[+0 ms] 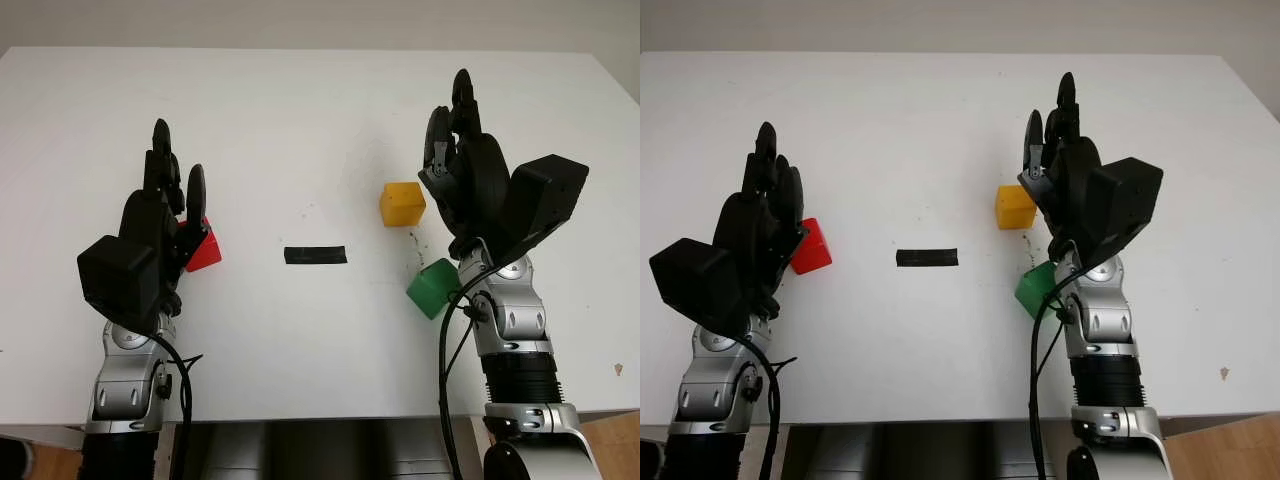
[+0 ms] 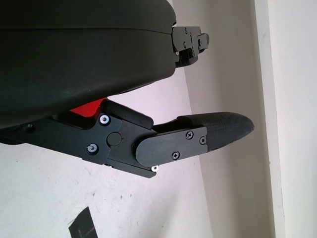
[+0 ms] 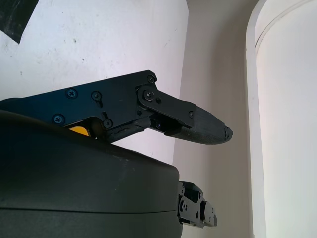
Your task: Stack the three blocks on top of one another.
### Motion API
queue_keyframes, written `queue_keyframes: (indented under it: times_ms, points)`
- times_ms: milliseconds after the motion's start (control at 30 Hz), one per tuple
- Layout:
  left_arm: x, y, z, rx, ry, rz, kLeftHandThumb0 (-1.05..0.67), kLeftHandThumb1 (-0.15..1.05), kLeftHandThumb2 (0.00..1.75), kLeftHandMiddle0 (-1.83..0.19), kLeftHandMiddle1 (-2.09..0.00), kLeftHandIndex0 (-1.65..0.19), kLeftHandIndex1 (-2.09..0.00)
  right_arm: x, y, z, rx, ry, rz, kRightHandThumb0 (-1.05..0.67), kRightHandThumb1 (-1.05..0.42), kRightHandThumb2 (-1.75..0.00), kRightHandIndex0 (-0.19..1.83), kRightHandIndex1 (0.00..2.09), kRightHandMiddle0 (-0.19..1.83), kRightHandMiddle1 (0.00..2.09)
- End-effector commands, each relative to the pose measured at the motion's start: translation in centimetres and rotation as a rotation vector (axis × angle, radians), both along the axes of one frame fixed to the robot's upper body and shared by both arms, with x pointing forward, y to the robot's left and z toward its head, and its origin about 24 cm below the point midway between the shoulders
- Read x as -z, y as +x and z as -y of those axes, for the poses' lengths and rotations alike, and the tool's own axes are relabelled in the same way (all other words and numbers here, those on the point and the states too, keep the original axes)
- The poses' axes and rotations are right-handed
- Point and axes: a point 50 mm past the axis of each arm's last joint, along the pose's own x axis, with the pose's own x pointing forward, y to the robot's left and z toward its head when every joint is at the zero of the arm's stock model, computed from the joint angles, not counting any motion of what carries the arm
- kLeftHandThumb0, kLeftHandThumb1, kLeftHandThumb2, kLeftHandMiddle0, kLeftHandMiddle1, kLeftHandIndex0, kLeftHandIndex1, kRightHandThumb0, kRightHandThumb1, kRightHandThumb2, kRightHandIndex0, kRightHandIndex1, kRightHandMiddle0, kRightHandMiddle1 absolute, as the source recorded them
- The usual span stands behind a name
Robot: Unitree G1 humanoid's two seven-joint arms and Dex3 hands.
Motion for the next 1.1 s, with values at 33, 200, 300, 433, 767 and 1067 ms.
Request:
queue_keyframes:
  times_ms: [33,200,300,433,767,1067]
  points:
    - [-0.6,-0.1,0.0,-0.001,0.003,0.027,-0.75,1.05,0.62,0.14,-0.05,0.1,-0.06,-0.3,-0.2,0.0,0.0,0.005,0.019,-0.54,-1.05,-0.72,-0.19,0.0,-0.19,0.0]
    - [-0.6,0.1,0.0,0.005,-0.001,0.026,-0.76,1.05,0.6,0.14,-0.05,0.11,-0.05,-0.3,0.1,-0.1,-0.007,0.002,0.012,-0.55,-1.05,-0.73,-0.19,0.0,-0.19,0.0]
    - [-0.7,0.1,-0.2,0.016,0.014,0.029,-0.75,1.05,0.6,0.16,-0.05,0.12,-0.05,-0.4,0.2,-0.1,-0.004,0.006,0.009,-0.55,-1.05,-0.72,-0.19,0.0,-0.19,0.0]
    - [-1.4,-0.3,-0.8,-0.018,0.111,0.047,-0.75,1.05,0.6,0.15,-0.06,0.11,-0.05,-0.7,0.2,-0.1,-0.01,0.005,0.027,-0.54,-1.05,-0.73,-0.19,0.0,-0.19,0.0]
    - [-5.6,-2.8,-3.1,-0.251,0.592,-0.036,-0.76,1.05,0.2,-0.18,-0.05,-0.18,-0.13,-1.9,0.2,0.2,-0.012,-0.019,0.064,-0.55,-1.05,-0.73,-0.19,0.0,-0.19,0.0]
    - [-7.0,-4.1,-3.3,-0.321,0.967,-0.204,-0.86,1.05,0.11,-0.05,-0.03,-0.23,-0.1,-2.1,0.4,0.0,-0.008,-0.013,0.058,-0.56,-1.05,-0.73,-0.19,0.0,-0.19,0.0]
